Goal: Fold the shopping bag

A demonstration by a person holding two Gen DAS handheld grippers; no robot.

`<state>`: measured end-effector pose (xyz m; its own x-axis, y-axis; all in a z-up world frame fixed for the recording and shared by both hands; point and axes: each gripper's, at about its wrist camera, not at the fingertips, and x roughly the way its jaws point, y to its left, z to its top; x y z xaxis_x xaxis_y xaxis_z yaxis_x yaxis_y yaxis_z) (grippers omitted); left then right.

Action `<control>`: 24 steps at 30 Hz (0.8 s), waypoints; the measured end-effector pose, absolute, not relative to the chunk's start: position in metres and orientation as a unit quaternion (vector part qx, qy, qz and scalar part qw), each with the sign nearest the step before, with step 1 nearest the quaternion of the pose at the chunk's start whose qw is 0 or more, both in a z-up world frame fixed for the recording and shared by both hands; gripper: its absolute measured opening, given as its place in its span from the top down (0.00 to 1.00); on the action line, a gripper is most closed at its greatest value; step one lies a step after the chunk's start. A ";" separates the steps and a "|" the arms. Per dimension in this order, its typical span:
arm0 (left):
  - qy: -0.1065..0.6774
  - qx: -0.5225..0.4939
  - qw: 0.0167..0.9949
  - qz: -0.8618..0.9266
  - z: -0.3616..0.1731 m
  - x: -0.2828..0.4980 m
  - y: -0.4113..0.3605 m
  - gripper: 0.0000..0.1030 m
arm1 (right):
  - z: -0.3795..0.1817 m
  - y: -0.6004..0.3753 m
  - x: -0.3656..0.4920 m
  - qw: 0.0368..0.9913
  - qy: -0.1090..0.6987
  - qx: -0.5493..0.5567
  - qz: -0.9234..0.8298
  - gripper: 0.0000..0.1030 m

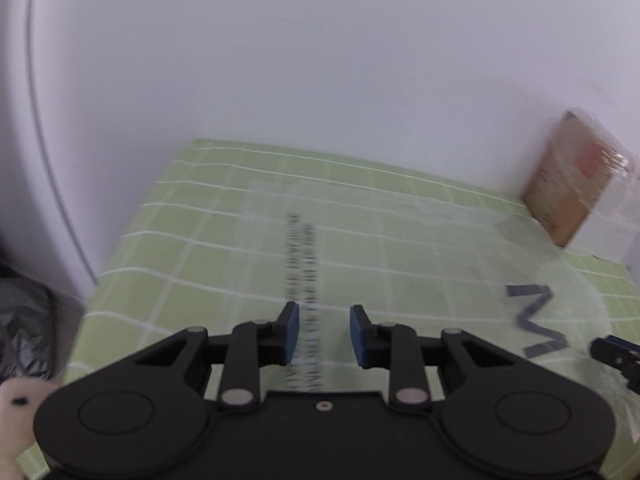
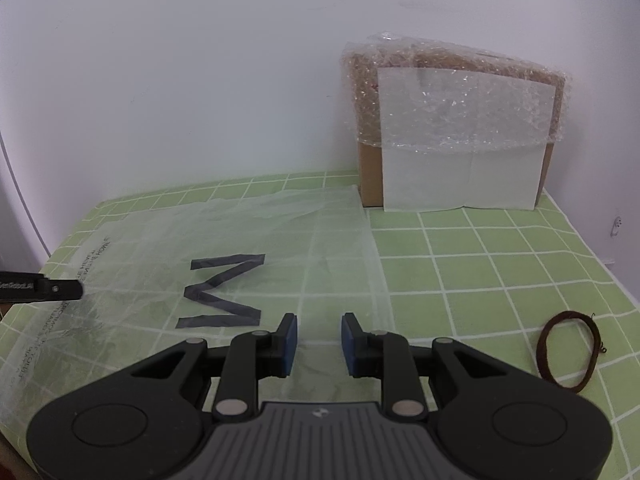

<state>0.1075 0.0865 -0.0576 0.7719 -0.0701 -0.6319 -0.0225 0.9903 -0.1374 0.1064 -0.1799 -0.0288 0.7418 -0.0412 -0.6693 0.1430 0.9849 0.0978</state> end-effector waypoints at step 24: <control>0.389 -0.155 0.908 -0.026 -0.038 0.060 0.052 0.44 | -0.007 -0.209 0.012 0.874 0.333 0.322 -0.144 0.14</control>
